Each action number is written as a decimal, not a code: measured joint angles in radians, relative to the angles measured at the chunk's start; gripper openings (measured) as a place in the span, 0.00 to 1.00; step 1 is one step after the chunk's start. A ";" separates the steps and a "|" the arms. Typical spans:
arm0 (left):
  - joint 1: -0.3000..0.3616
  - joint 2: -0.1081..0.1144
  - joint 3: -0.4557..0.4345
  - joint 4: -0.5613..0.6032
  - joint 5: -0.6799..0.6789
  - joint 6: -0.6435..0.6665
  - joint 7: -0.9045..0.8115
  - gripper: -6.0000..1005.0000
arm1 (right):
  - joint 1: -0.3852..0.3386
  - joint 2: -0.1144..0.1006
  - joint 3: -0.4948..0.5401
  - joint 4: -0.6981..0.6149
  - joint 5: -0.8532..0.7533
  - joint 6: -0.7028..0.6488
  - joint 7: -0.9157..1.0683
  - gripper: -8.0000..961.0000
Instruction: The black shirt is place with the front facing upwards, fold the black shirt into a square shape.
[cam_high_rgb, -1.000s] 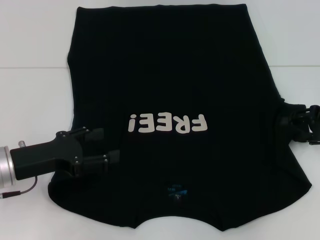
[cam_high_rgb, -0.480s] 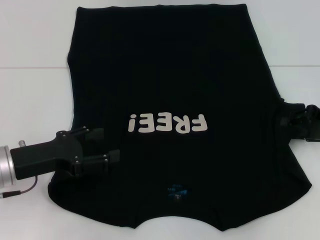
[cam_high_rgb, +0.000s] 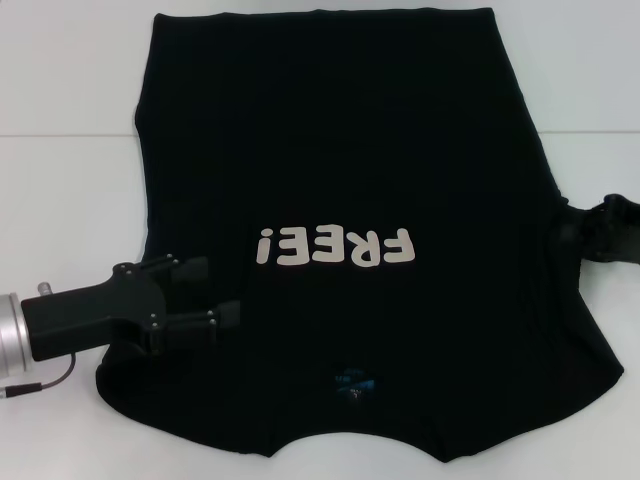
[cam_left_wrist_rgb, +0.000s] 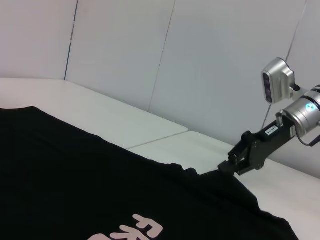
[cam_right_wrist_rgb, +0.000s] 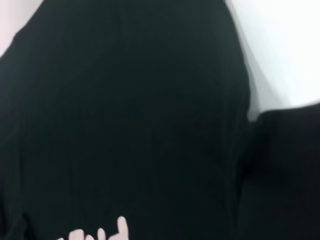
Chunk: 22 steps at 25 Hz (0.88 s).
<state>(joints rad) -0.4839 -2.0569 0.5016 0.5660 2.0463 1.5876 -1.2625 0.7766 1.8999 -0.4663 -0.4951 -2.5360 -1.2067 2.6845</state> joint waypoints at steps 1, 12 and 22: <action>0.000 0.000 0.000 0.000 0.000 0.000 0.000 0.86 | 0.001 0.000 0.000 -0.004 0.007 -0.002 -0.005 0.26; 0.001 0.001 0.000 0.000 0.000 0.007 -0.001 0.86 | 0.056 0.017 -0.064 -0.006 0.030 -0.015 -0.065 0.23; 0.001 0.001 0.000 0.000 0.000 0.001 -0.001 0.86 | 0.095 0.025 -0.118 -0.009 0.029 -0.009 -0.107 0.23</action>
<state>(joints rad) -0.4832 -2.0562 0.5016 0.5660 2.0463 1.5888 -1.2640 0.8711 1.9250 -0.5842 -0.5036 -2.5069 -1.2160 2.5779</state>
